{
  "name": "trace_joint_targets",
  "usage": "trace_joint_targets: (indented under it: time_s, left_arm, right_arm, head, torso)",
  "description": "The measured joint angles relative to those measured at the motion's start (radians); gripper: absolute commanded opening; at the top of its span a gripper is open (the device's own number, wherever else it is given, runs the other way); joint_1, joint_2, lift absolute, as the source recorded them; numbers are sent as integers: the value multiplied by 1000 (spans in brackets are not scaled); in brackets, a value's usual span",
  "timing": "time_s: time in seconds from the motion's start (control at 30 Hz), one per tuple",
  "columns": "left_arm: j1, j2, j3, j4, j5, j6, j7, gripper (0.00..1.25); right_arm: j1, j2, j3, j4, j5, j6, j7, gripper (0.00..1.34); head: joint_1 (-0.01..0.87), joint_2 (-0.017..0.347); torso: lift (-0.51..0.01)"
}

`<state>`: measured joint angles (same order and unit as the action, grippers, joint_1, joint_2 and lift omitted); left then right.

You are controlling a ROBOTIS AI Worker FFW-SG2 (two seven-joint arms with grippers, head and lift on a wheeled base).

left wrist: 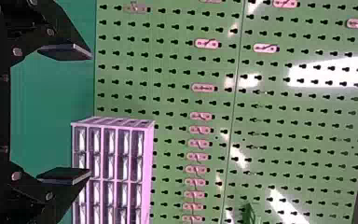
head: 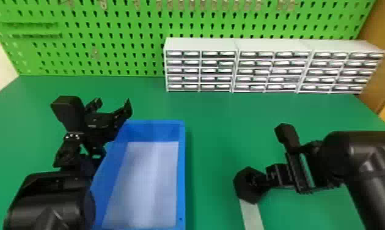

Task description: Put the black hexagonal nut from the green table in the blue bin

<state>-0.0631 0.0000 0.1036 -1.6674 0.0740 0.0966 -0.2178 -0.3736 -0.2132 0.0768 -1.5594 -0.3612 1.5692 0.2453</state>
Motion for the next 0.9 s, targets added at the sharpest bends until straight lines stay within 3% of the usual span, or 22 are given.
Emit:
trace_joint_targets:
  time_s: [0.63, 0.9]
  left_arm:
    - [3, 0, 2, 0, 3, 0, 0, 877]
    - [3, 0, 2, 0, 2, 0, 1, 876]
  right_arm:
    - [35, 16, -103, -87, -97, -2, 0, 311]
    - [56, 26, -139, -130, -103, -87, 0, 310]
  head:
    - [686, 51]
    - [686, 51]
  torso:
    - [-97]
    - [-97]
